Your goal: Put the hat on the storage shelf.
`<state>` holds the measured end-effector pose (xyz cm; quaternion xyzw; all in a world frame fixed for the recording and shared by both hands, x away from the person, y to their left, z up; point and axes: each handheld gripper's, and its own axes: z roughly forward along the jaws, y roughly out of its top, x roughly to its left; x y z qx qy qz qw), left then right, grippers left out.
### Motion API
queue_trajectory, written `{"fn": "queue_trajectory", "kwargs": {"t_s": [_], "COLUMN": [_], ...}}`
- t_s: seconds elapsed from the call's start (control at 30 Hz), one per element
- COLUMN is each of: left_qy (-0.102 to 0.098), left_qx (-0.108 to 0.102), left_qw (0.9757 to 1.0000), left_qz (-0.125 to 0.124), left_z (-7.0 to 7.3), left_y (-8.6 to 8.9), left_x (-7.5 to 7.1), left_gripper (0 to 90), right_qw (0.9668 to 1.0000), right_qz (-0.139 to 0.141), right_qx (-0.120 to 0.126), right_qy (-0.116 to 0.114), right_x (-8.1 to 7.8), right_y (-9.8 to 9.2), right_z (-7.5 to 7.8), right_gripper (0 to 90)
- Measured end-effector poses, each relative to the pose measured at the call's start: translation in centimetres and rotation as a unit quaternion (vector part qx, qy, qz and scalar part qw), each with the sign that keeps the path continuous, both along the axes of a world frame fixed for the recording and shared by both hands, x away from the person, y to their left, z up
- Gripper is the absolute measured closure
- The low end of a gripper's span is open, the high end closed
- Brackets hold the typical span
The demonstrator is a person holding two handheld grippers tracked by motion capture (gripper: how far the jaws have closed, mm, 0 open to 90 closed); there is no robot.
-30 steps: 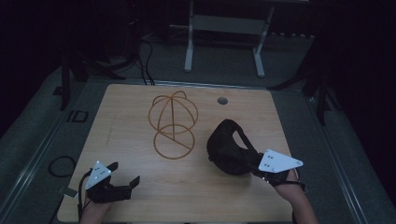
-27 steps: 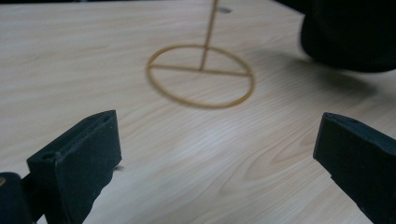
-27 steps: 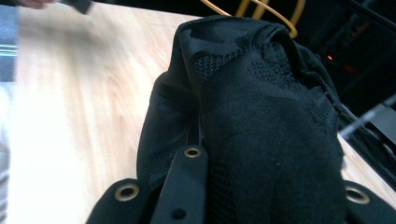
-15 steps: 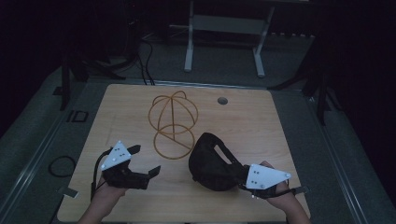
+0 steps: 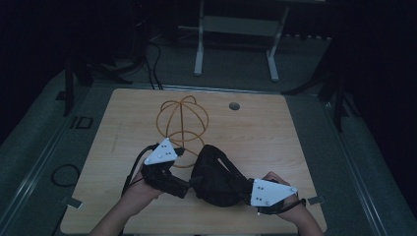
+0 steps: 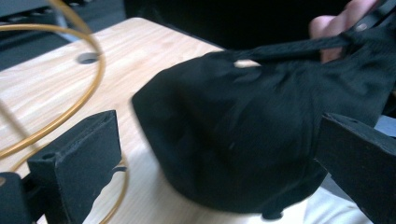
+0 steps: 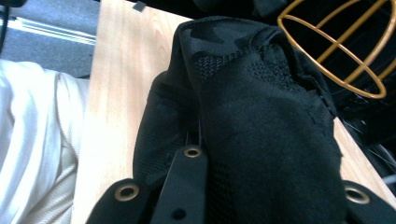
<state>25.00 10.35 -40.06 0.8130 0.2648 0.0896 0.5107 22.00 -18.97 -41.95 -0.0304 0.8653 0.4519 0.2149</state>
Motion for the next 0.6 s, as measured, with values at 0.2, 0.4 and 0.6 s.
{"fn": "queue_trajectory", "kwargs": {"t_s": [0.2,0.4,0.6], "left_qy": [0.056,0.077,0.057], "left_qx": [-0.002,-0.002,-0.016], "left_qw": [0.9974,0.9935,0.9928], "left_qz": [-0.044,-0.084,-0.104], "left_z": [-0.1,-0.9,-1.1], "left_y": [-1.2,-1.7,-1.6], "left_x": [0.9,0.7,0.5], "left_gripper": [1.3,12.5,58.5], "right_qw": [0.9997,0.9994,0.9993], "right_qz": [0.018,0.03,0.035], "right_qx": [-0.013,-0.014,-0.013], "right_qy": [-0.01,-0.014,-0.011], "right_x": [-0.4,-0.5,-0.3], "right_y": [0.6,0.7,0.6], "right_z": [-0.2,-0.1,-0.2], "right_gripper": [88.7,88.6,88.6]}}
